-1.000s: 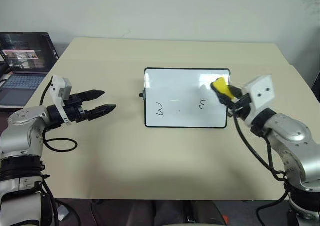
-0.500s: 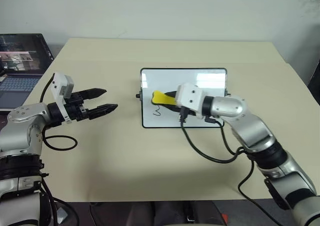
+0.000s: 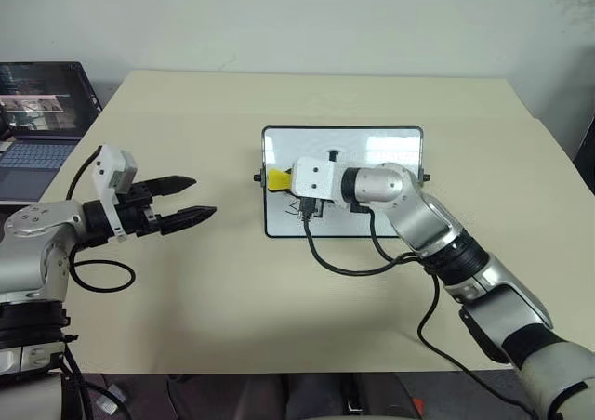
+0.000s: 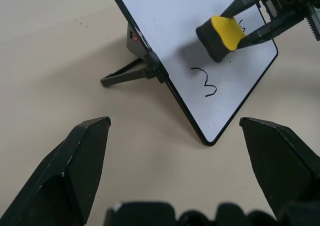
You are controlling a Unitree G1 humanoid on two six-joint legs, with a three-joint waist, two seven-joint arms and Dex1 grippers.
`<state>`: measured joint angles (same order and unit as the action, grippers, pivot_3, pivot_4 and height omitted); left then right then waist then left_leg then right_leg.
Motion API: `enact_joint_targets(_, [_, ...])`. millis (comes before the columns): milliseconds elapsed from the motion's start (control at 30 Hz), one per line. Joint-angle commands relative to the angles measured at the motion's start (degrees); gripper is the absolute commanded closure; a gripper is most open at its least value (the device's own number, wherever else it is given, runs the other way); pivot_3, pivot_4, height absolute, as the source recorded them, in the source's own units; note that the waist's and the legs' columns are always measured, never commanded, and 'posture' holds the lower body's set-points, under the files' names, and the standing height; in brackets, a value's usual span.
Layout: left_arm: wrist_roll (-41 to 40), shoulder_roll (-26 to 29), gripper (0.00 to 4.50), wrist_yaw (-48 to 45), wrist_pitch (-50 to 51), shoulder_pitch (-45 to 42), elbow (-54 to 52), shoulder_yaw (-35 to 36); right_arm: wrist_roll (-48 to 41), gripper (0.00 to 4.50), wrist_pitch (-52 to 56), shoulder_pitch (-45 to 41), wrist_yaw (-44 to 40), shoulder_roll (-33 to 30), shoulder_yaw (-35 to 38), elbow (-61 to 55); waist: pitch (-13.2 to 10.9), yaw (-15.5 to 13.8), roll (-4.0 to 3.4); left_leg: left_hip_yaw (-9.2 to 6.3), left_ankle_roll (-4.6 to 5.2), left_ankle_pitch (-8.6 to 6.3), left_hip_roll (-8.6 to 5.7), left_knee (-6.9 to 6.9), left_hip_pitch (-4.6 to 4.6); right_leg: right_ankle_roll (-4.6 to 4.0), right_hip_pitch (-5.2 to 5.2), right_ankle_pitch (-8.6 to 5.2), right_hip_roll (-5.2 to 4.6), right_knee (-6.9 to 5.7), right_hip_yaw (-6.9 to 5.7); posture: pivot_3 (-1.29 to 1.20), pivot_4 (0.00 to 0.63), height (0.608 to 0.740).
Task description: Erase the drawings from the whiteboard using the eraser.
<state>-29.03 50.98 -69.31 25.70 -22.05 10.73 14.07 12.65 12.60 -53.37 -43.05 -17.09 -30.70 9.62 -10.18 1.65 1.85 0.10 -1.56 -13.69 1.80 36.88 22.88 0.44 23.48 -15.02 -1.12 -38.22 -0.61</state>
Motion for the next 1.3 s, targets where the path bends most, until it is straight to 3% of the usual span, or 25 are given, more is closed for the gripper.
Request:
enact_joint_targets(33, [-0.89,0.91,0.0,0.46,-0.15,0.02,-2.47,1.87,3.35,3.51,-2.21,-2.41,0.01,0.25,-0.68,2.06,0.0,-0.03,0.0,0.0,0.0,0.0,-0.01,0.0,0.0,0.0,0.0,0.0,0.0,0.0,0.0,0.0,0.15,0.74])
enact_joint_targets(733, [-1.32,0.65,0.0,2.19,-0.14,0.93,-3.54,3.48,9.15,3.51,-6.07,-5.24,-2.21,0.83,-0.69,13.46,0.0,0.01,0.01,0.01,-0.01,0.01,-0.05,0.08,-0.16,-0.07,0.07,-0.04,-0.04,-0.57,0.03,0.0,0.15,0.74])
enact_joint_targets(1300, [-2.5,0.64,0.0,3.23,0.16,2.24,-5.02,4.09,12.09,3.51,-5.6,2.78,-9.46,-0.64,-4.45,8.66,0.09,0.01,0.14,0.01,-0.02,0.02,-0.02,0.11,-0.43,-0.1,-0.1,-0.08,-0.04,-0.72,0.04,0.0,0.15,0.74])
